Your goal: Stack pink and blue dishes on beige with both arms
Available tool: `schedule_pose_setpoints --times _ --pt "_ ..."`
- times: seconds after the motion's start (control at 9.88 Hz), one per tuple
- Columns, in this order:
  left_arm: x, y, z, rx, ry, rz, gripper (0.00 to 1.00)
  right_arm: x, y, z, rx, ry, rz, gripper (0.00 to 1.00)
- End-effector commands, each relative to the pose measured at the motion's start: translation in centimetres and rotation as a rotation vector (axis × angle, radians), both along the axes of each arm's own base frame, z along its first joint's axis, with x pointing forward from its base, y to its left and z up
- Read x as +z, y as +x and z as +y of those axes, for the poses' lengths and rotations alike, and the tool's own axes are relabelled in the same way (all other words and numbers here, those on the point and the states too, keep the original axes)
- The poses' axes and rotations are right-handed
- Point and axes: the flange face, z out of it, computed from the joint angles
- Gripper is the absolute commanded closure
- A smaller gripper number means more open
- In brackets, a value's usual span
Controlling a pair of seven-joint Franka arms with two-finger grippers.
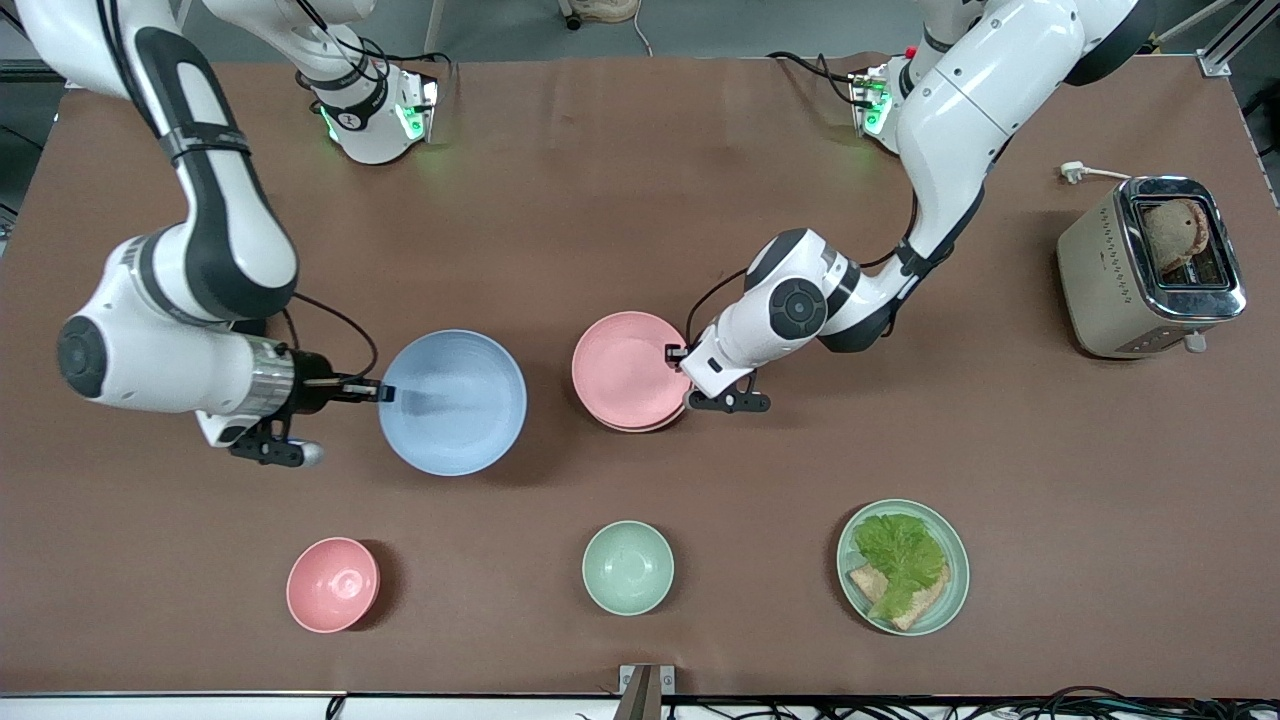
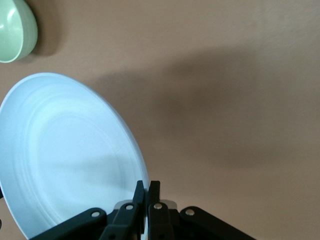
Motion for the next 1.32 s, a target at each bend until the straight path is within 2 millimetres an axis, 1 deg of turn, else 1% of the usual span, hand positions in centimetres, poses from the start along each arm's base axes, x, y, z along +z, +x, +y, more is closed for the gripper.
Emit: schedule_pose_setpoints --times 0.0,0.1,0.2,0.3,0.41,0.51,0.61,0.71,0.81,0.91,1.01,1.22 --pt "1.9 1.3 1.9 -0.003 0.022 -0.048 0.0 1.0 -1.8 2.0 -0.007 -0.007 -0.013 0.99" --pt "5.8 1.2 2.3 -0.016 0.05 -0.078 0.0 1.2 -2.6 4.9 -0.013 -0.004 0.0 0.99" --pt "10.1 1.9 4.4 -0.02 0.117 -0.099 0.0 0.1 -3.8 7.5 -0.023 -0.007 -0.008 0.99" --pt "15.6 3.2 8.4 -0.035 0.185 -0.157 0.0 -1.4 -5.6 10.3 -0.025 -0.01 -0.035 0.99" --pt "19.5 4.1 12.9 0.022 0.231 -0.158 0.0 -2.9 -7.1 12.8 -0.034 -0.011 -0.059 0.99" --pt "23.1 3.8 15.5 0.052 0.254 -0.153 0.0 -4.5 -8.7 14.9 -0.04 -0.015 -0.08 0.99" --pt "26.3 3.8 18.7 0.053 0.275 -0.18 0.0 -6.5 -10.5 16.5 -0.041 -0.022 -0.103 0.99" --pt "29.4 3.5 22.2 0.046 0.299 -0.201 0.0 -8.2 -11.9 17.7 -0.037 -0.026 -0.12 0.99" --pt "32.6 3.1 25.8 0.042 0.309 -0.236 0.0 -10.1 -12.8 18.9 -0.024 -0.025 -0.121 0.98" --pt "35.6 2.0 28.1 0.016 0.317 -0.265 0.0 -11.0 -13.5 20.0 -0.027 -0.023 -0.115 0.98" --pt "37.6 0.7 30.7 0.004 0.327 -0.255 0.0 -11.5 -13.7 20.6 -0.03 -0.018 -0.124 0.98" --pt "41.1 -2.8 34.0 0.013 0.318 -0.224 0.0 -13.2 -13.7 20.8 -0.041 -0.014 -0.134 0.97"
